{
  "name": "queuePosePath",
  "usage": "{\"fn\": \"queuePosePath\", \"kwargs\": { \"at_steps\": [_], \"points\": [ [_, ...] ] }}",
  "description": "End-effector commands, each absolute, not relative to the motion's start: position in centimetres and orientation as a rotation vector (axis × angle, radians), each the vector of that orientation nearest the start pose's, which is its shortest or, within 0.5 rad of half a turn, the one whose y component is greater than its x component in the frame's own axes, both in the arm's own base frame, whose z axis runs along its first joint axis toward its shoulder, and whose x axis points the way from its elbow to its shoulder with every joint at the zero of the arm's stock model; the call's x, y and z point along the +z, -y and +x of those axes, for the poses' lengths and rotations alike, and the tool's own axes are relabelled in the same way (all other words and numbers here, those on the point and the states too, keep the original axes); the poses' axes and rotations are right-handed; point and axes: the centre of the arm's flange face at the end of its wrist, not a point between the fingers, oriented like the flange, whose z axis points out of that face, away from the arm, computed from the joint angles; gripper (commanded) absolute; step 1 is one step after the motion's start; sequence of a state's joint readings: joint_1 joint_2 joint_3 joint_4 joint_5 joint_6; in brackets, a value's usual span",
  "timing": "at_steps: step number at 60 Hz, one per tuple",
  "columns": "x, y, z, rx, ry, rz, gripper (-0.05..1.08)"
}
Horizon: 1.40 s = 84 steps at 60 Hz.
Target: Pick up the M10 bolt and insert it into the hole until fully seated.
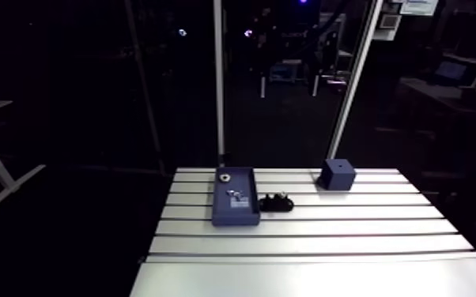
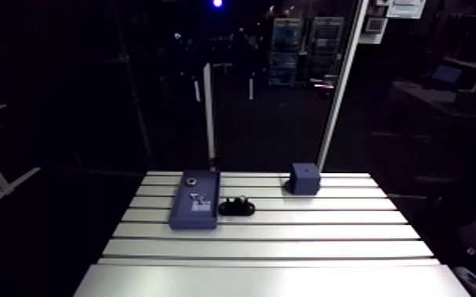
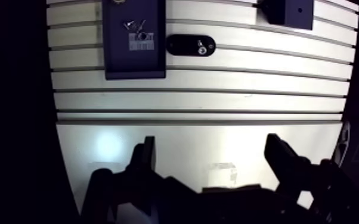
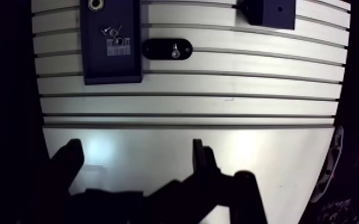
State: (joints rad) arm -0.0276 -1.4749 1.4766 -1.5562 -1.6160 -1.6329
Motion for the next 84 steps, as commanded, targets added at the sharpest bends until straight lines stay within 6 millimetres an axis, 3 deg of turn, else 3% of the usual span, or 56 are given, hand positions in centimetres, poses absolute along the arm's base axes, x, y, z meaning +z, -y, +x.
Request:
{"fn": "queuePosePath", "kwargs": {
  "at_steps": [1, 37, 45, 56, 71, 84],
  "points": [
    [48.4, 11.4, -53.4, 0.072, -3.122, -0.057, 0.0],
    [48.3, 11.4, -53.9, 0.077, -3.154, -0.072, 0.0],
    [47.5, 11.3, -53.9, 0.079, -3.143, -0.142, 0.0],
    [46.5, 10.4, -54.3, 0.081, -3.172, -0.106, 0.0],
    [43.2, 9.0, -54.7, 0.095, -3.243, -0.077, 0.01],
    [38.1, 9.0, -55.4, 0.055, -3.321, -0.078, 0.01]
  ]
}}
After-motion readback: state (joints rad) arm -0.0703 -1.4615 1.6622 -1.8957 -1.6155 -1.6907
